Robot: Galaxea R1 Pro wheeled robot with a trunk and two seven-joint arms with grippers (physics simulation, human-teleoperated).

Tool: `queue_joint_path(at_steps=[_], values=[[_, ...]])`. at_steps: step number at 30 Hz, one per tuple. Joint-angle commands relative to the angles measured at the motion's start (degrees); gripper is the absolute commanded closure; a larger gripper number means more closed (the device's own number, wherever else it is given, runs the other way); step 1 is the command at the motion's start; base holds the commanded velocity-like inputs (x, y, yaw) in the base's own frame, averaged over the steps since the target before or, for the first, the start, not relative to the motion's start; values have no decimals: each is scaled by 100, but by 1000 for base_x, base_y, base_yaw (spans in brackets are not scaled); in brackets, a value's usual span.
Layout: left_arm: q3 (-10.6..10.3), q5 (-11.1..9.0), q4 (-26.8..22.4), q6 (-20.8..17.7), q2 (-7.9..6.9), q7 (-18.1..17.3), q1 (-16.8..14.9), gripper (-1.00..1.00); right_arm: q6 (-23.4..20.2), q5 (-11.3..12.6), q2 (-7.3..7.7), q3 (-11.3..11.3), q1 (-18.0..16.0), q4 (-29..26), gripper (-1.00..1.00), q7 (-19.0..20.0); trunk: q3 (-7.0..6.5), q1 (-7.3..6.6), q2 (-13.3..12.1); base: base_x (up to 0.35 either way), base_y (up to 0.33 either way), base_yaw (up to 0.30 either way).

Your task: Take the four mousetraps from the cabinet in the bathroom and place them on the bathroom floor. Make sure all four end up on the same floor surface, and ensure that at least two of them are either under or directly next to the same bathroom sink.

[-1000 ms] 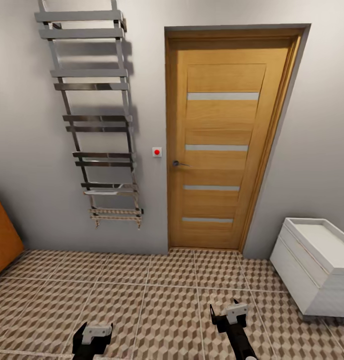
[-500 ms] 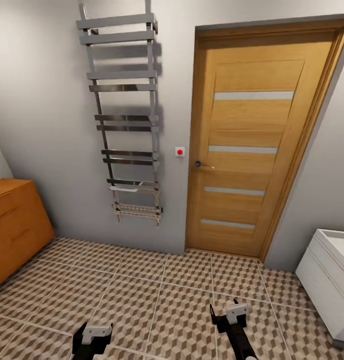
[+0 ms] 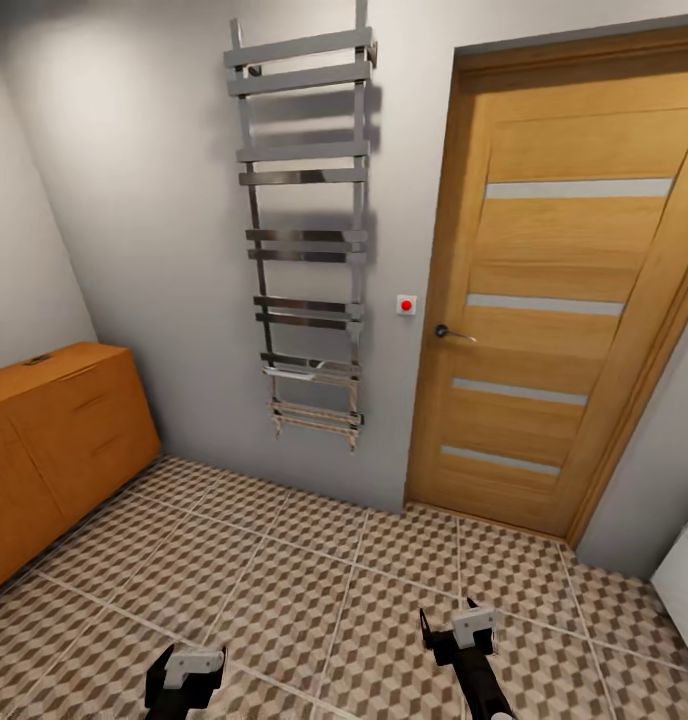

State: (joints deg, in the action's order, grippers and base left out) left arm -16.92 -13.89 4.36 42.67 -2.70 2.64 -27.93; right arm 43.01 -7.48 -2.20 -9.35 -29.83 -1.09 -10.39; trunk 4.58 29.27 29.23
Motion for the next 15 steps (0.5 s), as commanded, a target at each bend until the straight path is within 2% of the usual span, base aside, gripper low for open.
queue_joint_path(at_steps=[1,15], values=[[-49,-18,21,28,5,29,-10,-100,6,-61,0,-15,-5,5,-100,-60,11,3,10,0,0,284],[-49,-18,21,31,1,26,-10,-100,6,-61,0,-15,-5,5,-100,-60,11,3,10,0,0,284]])
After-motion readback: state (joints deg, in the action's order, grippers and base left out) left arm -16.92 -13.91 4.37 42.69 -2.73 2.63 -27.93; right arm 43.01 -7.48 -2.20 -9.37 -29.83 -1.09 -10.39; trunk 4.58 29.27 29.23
